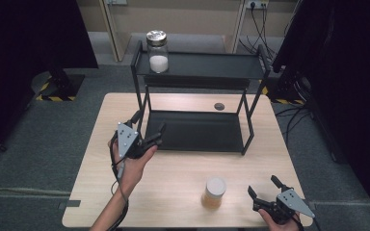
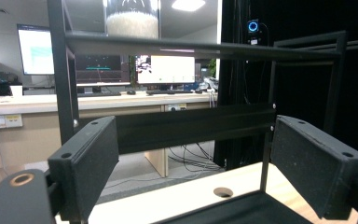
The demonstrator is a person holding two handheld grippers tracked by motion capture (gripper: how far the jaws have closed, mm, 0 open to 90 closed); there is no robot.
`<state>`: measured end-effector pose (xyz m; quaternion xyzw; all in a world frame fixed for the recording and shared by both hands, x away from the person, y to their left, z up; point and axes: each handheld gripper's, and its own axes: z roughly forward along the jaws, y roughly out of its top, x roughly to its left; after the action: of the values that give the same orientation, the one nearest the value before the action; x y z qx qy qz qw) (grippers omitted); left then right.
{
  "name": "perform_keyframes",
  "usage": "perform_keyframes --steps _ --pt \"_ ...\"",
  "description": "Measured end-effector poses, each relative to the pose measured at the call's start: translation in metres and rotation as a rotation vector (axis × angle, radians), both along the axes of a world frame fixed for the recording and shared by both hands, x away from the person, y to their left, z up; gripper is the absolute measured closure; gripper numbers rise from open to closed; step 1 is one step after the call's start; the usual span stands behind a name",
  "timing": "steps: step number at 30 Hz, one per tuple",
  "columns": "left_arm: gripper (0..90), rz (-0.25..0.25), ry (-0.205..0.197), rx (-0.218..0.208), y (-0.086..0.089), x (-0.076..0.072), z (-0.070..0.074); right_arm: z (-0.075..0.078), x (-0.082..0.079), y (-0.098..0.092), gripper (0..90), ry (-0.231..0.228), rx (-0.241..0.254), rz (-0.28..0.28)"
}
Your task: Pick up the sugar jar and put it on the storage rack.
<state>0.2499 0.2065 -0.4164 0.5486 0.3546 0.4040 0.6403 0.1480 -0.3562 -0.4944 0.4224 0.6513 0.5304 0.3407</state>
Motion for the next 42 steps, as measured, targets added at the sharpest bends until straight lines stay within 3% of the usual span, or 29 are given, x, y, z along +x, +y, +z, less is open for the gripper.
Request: perform_keyframes --steps 5,13,17,23,26,32,37,42 --pt "14.1 -0.01 0.025 -0.01 0.003 -0.006 -0.018 0.0 0.0 0.0 4.0 -0.001 -0.001 0.0" --pt "14.2 -0.024 0.068 0.011 0.006 -0.016 -0.046 0.0 0.0 0.0 4.0 -0.001 -0.001 0.0" --pt "14.4 -0.019 0.09 -0.021 0.006 -0.023 -0.064 0.0 0.0 0.0 4.0 -0.001 -0.002 0.0" --pt "14.5 -0.02 0.149 -0.024 0.004 -0.032 -0.089 0.0 0.0 0.0 4.0 -0.002 -0.001 0.0" --pt "14.4 -0.019 0.176 -0.008 0.005 -0.034 -0.096 0.0 0.0 0.0 4.0 -0.001 -0.001 0.0" --pt "15.4 -0.035 0.229 -0.014 0.009 -0.036 -0.11 0.0 0.0 0.0 3.9 -0.003 -0.001 0.003" --pt "15.2 -0.039 0.226 -0.026 0.009 -0.038 -0.112 -0.001 0.0 -0.001 3.8 -0.005 -0.002 0.006" --pt "14.6 -0.036 0.221 -0.005 0.007 -0.039 -0.111 -0.001 0.0 -0.001 3.7 -0.005 -0.004 0.006"
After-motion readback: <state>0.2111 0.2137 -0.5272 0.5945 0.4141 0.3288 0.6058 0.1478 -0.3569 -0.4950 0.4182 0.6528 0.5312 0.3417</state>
